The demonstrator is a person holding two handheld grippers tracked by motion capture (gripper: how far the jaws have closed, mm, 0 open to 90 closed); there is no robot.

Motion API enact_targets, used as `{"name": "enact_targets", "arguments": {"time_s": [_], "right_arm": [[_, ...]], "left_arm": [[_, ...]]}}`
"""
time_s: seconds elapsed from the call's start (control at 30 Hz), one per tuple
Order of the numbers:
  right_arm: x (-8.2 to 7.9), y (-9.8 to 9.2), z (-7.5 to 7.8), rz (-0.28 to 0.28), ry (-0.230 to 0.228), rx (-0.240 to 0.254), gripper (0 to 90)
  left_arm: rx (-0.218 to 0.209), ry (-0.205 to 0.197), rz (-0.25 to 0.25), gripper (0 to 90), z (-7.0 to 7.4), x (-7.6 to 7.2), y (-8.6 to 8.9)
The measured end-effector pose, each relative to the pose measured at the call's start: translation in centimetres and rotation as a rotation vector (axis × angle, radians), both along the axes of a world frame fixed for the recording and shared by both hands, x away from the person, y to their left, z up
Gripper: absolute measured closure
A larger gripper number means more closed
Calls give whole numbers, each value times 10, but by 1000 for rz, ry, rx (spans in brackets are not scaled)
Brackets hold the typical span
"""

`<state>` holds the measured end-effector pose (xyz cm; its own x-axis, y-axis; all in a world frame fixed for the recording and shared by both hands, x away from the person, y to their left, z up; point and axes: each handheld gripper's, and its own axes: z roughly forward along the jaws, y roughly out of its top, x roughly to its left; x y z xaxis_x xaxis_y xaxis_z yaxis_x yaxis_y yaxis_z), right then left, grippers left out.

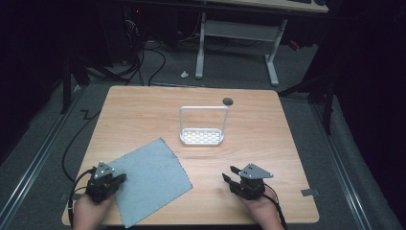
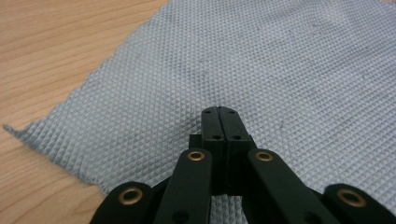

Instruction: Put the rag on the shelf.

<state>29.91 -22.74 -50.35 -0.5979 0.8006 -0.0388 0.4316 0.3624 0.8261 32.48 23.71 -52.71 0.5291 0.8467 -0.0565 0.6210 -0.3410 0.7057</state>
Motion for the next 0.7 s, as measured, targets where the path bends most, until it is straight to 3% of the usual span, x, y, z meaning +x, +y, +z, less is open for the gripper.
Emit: {"name": "enact_targets", "arguments": {"time_s": [0.3, 0.37, 0.5, 0.53, 0.57, 0.6, 0.63, 0.7], "right_arm": [[0, 19, -1, 65, -4, -15, 712], [0, 31, -2, 101, 4, -26, 758], [2, 55, -2, 154, 26, 8, 806], [4, 63, -2, 168, 33, 0, 820], [9, 80, -3, 198, 38, -40, 860], [9, 80, -3, 198, 38, -40, 860], [16, 95, -6, 217, 46, -81, 893], [26, 106, -11, 210, 71, -99, 900]], "left_arm": [[37, -25, -126, 897, 1, -9, -38], [30, -22, -131, 894, 1, -9, -41], [9, -24, -116, 891, -1, -11, -40], [11, -26, -114, 890, -1, -11, -40], [15, -30, -109, 890, -1, -12, -41], [25, -34, -111, 890, -1, -13, -42], [32, -37, -114, 890, 0, -13, -43], [35, -36, -118, 890, 0, -12, -43]]}}
